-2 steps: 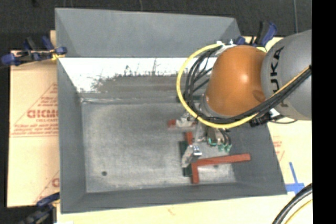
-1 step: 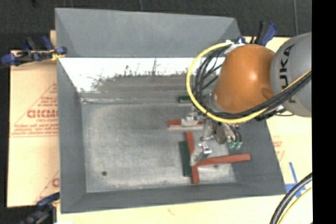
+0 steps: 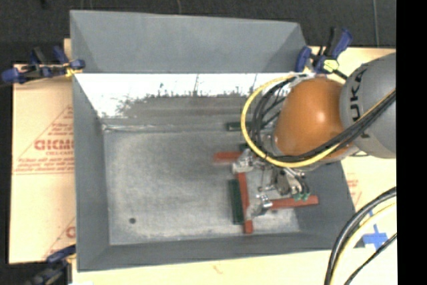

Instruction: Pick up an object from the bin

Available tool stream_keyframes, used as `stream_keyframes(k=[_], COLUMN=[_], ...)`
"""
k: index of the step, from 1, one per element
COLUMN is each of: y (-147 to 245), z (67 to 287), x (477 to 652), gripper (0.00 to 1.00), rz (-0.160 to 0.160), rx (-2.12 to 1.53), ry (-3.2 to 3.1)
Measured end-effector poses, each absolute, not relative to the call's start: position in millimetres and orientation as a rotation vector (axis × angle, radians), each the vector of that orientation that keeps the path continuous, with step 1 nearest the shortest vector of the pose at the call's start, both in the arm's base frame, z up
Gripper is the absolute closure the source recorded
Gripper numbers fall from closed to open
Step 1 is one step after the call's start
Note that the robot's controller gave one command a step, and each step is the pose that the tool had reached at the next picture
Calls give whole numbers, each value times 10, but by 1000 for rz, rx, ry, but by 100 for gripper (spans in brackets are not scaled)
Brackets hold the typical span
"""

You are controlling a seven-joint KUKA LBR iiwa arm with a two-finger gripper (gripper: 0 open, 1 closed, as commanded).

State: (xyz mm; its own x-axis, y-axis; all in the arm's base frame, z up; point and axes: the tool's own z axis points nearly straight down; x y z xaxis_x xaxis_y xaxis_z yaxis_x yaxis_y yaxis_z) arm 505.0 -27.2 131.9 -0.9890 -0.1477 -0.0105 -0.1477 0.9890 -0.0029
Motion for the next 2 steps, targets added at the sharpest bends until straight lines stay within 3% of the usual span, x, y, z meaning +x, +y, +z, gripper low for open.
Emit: stream_keyframes(k=[1,2], y=[-409,-407], z=[1005,967], x=[5015,4997], gripper=[100,0], rz=[2,3], rx=[-120,-121], ry=[3130,3132])
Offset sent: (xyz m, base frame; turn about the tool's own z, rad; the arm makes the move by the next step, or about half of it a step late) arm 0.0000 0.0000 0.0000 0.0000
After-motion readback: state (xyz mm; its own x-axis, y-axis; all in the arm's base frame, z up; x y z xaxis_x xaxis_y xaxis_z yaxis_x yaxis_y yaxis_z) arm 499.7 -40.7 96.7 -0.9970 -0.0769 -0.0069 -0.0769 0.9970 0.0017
